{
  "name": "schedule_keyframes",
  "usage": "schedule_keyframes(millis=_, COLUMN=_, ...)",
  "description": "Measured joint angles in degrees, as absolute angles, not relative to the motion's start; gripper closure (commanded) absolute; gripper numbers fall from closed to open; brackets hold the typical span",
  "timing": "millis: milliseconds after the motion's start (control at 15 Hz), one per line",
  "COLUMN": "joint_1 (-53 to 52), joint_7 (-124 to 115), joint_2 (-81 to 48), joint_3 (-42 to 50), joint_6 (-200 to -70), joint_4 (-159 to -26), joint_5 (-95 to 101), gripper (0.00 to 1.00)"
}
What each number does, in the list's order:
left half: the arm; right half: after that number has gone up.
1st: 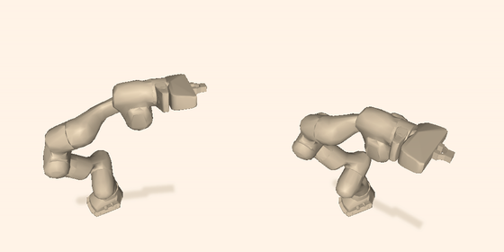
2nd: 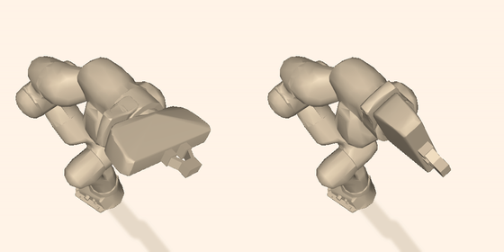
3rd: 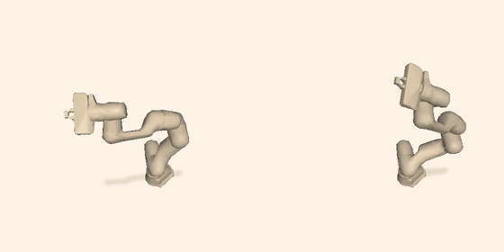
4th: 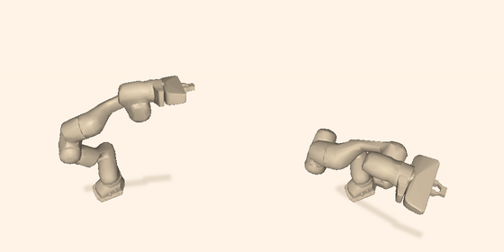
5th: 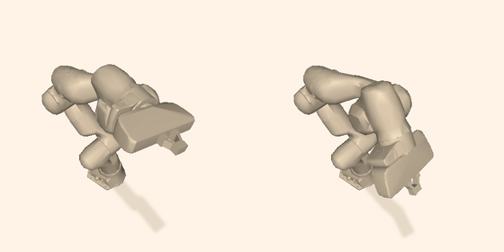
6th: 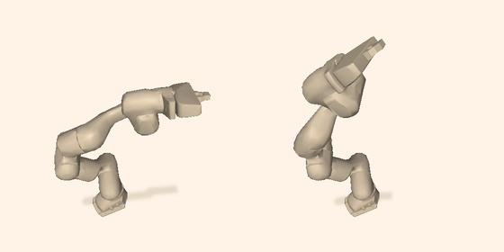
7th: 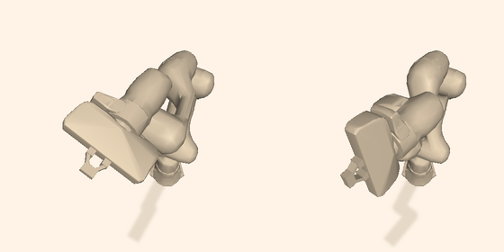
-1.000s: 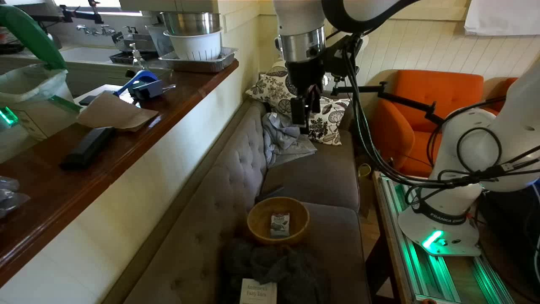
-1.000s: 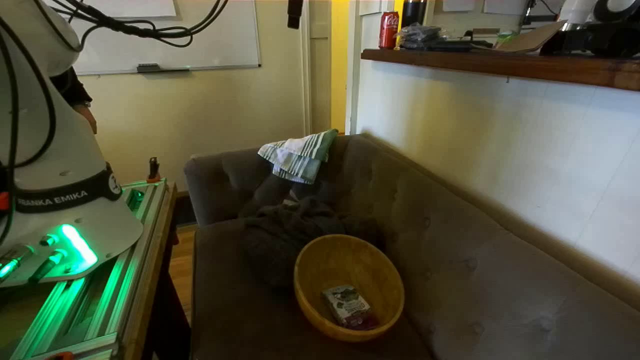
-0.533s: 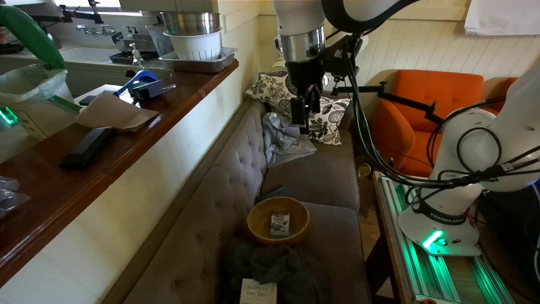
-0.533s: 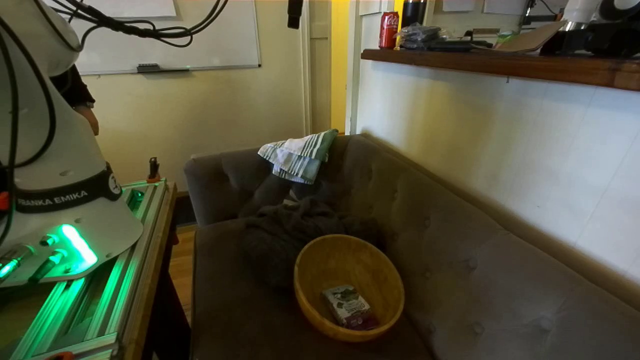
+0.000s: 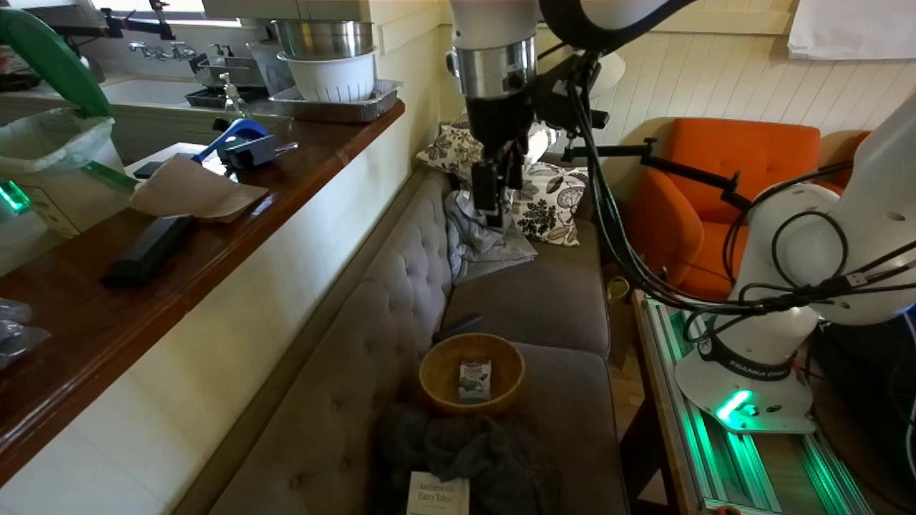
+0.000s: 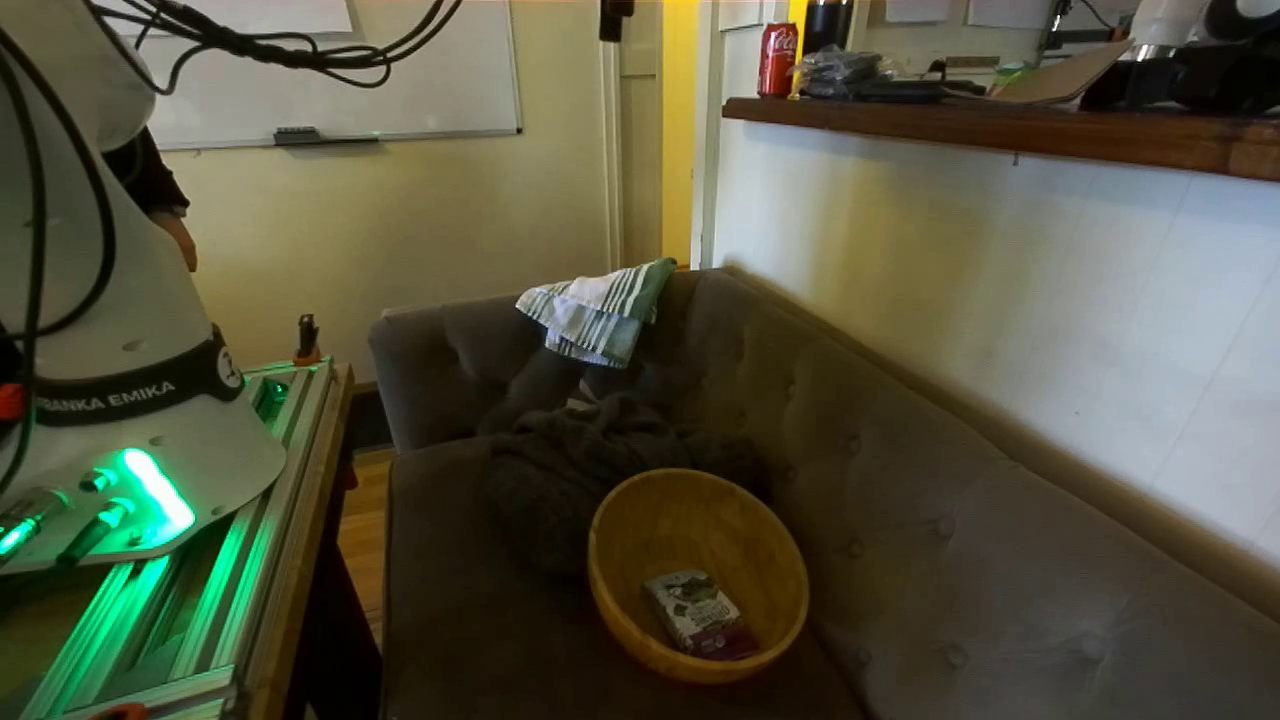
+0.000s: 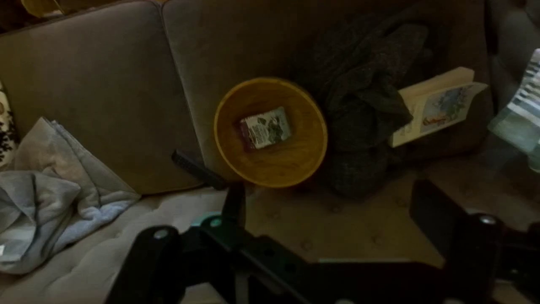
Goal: Remove the black remote from the top counter and put it in the wooden bowl
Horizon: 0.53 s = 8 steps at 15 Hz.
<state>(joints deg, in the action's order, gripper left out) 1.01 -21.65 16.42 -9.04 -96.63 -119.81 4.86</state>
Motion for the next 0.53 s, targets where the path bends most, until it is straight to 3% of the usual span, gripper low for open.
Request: schedule_keyframes(millis=533, joint_1=-5.2, joint_7=-39.7, joint_2=0.2, joint_3=-14.9, joint_6=-95.7, joint_4=-95.0, joint_5=10.2, gripper=0.00)
